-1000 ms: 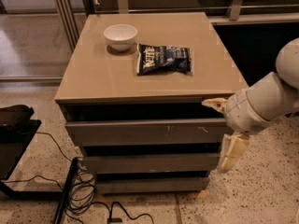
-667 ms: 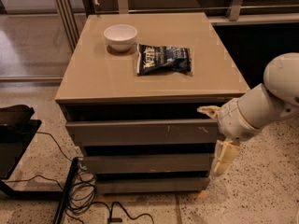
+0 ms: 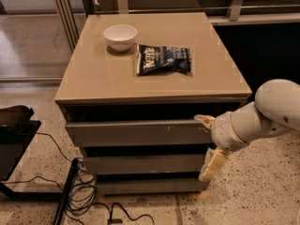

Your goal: Open top drawer

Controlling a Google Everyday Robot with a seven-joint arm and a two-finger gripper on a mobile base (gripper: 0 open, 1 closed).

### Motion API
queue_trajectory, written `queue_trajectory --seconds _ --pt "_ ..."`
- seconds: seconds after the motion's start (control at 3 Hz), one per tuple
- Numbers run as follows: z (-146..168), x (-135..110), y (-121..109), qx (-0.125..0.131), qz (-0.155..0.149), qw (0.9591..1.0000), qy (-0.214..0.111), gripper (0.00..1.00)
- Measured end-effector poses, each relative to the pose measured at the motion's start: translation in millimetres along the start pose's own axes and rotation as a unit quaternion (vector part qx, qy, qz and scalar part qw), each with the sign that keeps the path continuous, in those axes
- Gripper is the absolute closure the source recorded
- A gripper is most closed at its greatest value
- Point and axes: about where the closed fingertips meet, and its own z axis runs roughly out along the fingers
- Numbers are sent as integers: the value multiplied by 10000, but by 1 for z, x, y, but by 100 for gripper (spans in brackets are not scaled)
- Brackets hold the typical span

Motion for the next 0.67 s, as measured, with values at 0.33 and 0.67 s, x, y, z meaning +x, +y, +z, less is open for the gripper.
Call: queue_trajectory --seconds 0.33,0.67 --pt "27 8 -10 241 119 9996 -66 0" --pt "42 10 -35 498 39 9987 -46 0"
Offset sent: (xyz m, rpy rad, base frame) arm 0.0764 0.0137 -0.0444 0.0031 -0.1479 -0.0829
